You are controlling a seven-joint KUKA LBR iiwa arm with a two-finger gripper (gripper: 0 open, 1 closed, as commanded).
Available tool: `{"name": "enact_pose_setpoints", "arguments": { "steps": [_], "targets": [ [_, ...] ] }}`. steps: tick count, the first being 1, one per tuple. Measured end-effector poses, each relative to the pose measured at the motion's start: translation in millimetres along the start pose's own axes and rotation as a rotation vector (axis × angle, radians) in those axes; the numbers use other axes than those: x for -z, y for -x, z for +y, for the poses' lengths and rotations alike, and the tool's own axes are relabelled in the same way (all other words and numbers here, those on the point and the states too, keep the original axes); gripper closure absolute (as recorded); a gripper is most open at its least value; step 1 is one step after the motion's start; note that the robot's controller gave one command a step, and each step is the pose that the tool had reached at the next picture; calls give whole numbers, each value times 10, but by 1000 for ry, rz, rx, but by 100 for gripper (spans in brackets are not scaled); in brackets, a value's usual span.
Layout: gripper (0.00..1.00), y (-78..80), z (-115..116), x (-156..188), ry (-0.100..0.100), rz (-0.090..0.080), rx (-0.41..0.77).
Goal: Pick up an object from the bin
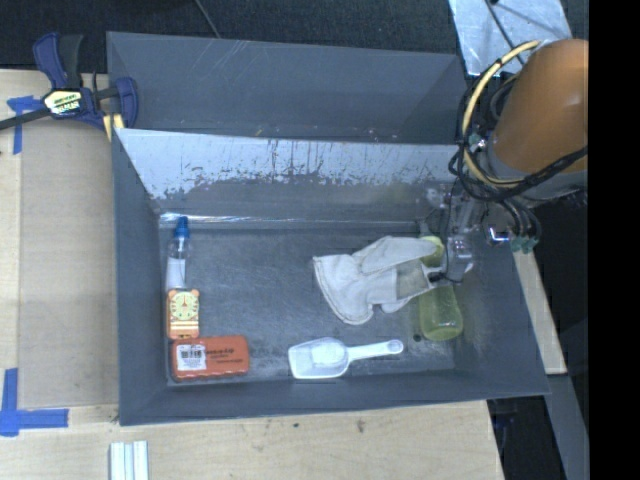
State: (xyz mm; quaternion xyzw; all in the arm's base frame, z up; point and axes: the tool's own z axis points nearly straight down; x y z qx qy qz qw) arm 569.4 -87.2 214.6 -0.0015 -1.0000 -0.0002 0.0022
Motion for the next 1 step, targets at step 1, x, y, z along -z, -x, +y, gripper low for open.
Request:
{"name": "enact_pose_setpoints", "arguments": {
  "steps": [1],
  "targets": [
    [0,15,3,48,-1,-8,2]
  ]
}}
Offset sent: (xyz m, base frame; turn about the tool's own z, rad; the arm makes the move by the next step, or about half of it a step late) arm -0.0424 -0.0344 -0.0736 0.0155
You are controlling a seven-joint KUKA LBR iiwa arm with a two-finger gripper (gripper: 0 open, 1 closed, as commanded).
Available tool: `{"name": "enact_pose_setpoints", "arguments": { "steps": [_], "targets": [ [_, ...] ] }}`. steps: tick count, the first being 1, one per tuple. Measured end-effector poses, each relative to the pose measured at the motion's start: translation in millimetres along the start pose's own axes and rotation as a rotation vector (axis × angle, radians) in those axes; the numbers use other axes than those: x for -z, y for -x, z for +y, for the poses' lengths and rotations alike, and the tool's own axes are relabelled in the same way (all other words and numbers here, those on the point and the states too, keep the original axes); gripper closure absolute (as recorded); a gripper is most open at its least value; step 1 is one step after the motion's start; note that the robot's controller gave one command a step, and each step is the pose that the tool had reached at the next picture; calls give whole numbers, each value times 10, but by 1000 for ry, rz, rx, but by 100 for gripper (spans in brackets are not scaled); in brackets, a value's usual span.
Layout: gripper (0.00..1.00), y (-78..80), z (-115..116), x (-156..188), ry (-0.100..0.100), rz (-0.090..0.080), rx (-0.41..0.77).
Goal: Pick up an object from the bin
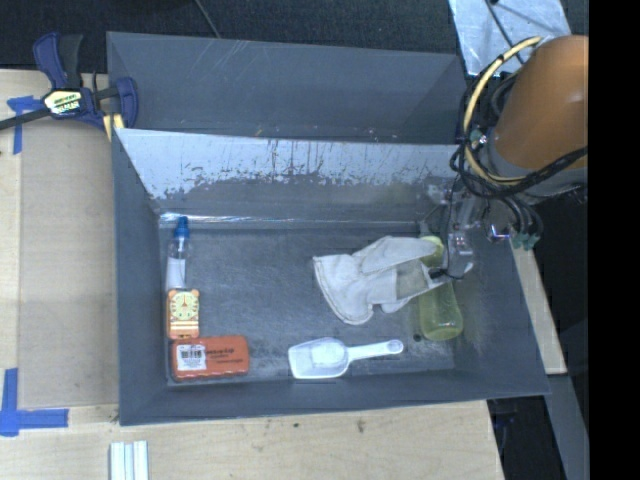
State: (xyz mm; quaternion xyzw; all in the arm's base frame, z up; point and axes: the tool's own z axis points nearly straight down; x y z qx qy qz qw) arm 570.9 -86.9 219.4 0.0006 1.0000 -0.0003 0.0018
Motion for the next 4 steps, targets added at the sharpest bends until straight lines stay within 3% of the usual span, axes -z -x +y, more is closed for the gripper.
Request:
{"name": "enact_pose_setpoints", "arguments": {
  "steps": [1,2,3,4],
  "targets": [
    [0,-246,-201,-450,-1,-7,-9],
    [0,-387,-221,-576,2,13,-13],
    [0,-461,-187,-479,-2,-5,24],
    [0,-424,-251,-1039,0,-4,-49]
  ]
}}
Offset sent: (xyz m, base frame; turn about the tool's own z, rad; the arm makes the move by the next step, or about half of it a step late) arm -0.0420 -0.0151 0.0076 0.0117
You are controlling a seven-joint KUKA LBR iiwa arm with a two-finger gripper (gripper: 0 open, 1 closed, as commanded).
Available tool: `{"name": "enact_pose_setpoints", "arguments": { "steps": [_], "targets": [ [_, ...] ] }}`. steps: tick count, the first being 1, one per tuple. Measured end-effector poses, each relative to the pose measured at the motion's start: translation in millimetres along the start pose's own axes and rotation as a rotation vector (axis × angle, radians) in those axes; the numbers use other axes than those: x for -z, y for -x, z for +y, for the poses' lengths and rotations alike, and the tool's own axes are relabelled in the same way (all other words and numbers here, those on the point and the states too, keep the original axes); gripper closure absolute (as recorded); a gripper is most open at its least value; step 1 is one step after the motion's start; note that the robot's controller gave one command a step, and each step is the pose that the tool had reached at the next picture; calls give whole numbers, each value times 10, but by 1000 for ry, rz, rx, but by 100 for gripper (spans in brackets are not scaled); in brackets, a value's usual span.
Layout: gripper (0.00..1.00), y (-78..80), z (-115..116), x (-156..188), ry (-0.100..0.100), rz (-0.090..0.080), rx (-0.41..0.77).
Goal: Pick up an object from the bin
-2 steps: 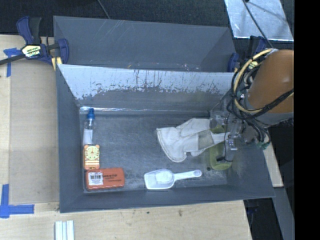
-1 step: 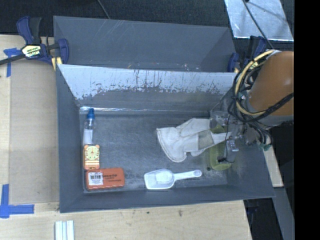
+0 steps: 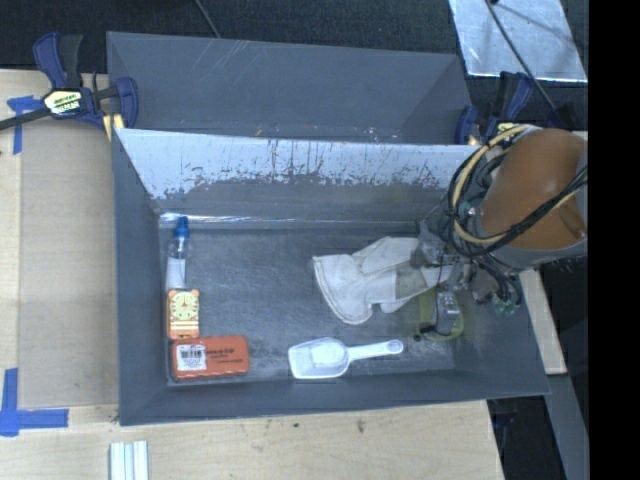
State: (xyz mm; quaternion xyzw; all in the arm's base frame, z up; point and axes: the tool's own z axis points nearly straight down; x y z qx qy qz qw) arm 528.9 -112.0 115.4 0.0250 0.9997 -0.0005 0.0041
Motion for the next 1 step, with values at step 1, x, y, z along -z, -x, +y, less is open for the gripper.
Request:
{"name": "enact_pose_setpoints", "arguments": {
  "steps": [1],
  "targets": [
    [100,57,25,-295,8,-3,-47]
  ]
}}
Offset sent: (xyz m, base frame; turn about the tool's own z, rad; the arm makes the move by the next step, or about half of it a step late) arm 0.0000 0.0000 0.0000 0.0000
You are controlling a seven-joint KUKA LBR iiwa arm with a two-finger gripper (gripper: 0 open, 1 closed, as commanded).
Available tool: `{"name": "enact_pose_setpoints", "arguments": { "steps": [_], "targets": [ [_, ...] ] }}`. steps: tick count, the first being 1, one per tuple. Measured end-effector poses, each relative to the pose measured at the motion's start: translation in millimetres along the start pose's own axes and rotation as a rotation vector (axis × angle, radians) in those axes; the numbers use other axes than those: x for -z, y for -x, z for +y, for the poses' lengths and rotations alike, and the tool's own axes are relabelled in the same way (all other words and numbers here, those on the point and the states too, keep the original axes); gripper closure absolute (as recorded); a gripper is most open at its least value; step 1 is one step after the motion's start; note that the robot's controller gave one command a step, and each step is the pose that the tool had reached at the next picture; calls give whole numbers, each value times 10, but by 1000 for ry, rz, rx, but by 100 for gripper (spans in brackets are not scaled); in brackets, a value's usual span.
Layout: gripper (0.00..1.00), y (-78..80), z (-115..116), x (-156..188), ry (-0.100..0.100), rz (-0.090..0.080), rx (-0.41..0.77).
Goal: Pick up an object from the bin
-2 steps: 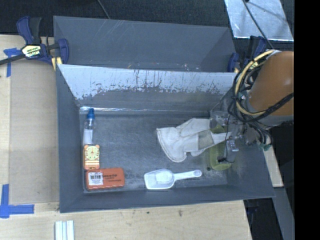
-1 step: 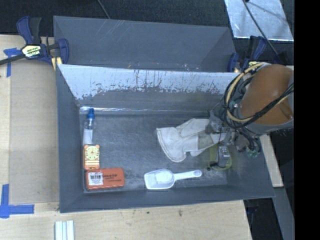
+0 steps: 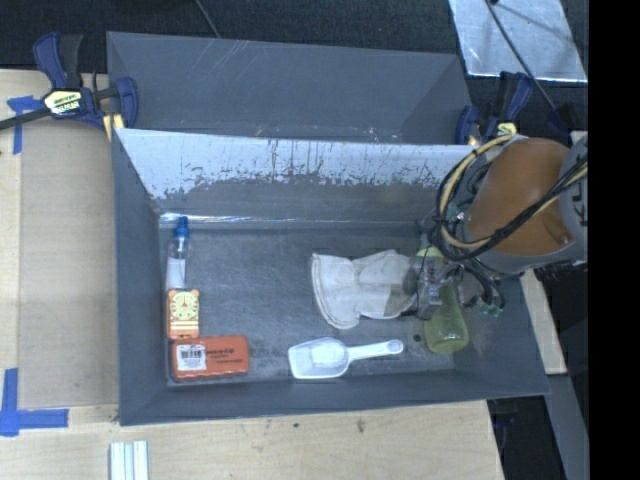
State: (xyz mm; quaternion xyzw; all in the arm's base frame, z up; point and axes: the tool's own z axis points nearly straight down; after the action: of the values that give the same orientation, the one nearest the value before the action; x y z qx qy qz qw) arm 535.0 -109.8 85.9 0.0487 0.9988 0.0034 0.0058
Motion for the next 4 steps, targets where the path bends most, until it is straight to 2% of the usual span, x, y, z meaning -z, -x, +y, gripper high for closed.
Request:
{"name": "enact_pose_setpoints", "arguments": {
  "steps": [1,2,3,4],
  "targets": [
    [100,0,0,0,0,0,0],
    [100,-85,64,385,-6,15,3],
    [100,-58,107,734,-8,3,16],
    [100,3,97,752,-8,8,59]
  ]
}}
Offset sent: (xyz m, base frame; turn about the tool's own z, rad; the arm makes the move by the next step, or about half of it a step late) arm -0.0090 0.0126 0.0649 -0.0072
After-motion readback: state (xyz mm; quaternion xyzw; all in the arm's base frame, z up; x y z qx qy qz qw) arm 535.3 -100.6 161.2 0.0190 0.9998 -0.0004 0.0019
